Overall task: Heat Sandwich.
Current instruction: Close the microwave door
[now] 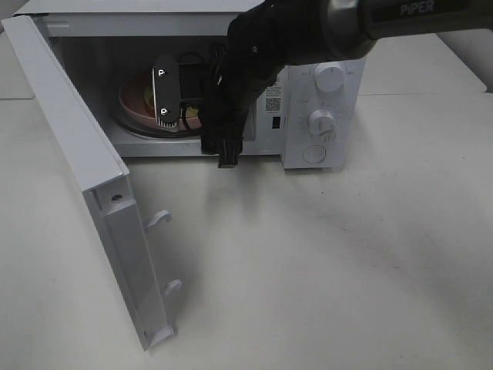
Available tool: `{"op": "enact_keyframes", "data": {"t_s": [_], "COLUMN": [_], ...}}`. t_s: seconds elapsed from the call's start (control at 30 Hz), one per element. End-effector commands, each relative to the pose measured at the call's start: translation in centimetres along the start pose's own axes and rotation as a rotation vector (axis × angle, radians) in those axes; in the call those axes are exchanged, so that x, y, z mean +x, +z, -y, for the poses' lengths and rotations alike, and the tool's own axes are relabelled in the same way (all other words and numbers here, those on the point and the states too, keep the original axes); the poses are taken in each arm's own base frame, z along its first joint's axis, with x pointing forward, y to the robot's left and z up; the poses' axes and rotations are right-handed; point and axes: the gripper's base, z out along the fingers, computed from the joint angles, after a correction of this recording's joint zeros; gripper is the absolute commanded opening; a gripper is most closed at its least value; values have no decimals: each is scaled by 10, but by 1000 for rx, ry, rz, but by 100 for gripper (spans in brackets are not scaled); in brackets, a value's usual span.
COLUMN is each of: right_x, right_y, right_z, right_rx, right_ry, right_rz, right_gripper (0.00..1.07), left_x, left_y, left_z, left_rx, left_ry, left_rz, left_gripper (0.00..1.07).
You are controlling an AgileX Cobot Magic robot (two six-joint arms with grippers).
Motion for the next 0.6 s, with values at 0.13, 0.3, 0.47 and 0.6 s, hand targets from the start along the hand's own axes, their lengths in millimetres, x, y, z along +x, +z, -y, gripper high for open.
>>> {"op": "enact_keyframes", "data": {"t_s": [0.13, 0.3, 0.47, 0.6], "right_x": [4, 12, 21, 27], "right_y": [-25, -39, -60, -72], "right_z": [-11, -23, -39, -47], "right_rx": [31, 11, -5, -9], "right_ry": [0, 2, 8, 13], "right_rz": [31, 24, 19, 19], "right_gripper": [76, 76, 76, 76], "left_x": [1, 1, 1, 1], "left_y": [-3, -3, -3, -3], "left_z": [1, 1, 1, 1], "left_rx": [-1, -1, -1, -1], "left_ry": [-5, -5, -5, -5], "left_rz": [29, 29, 29, 29], "left_gripper": [98, 98, 98, 98]}}
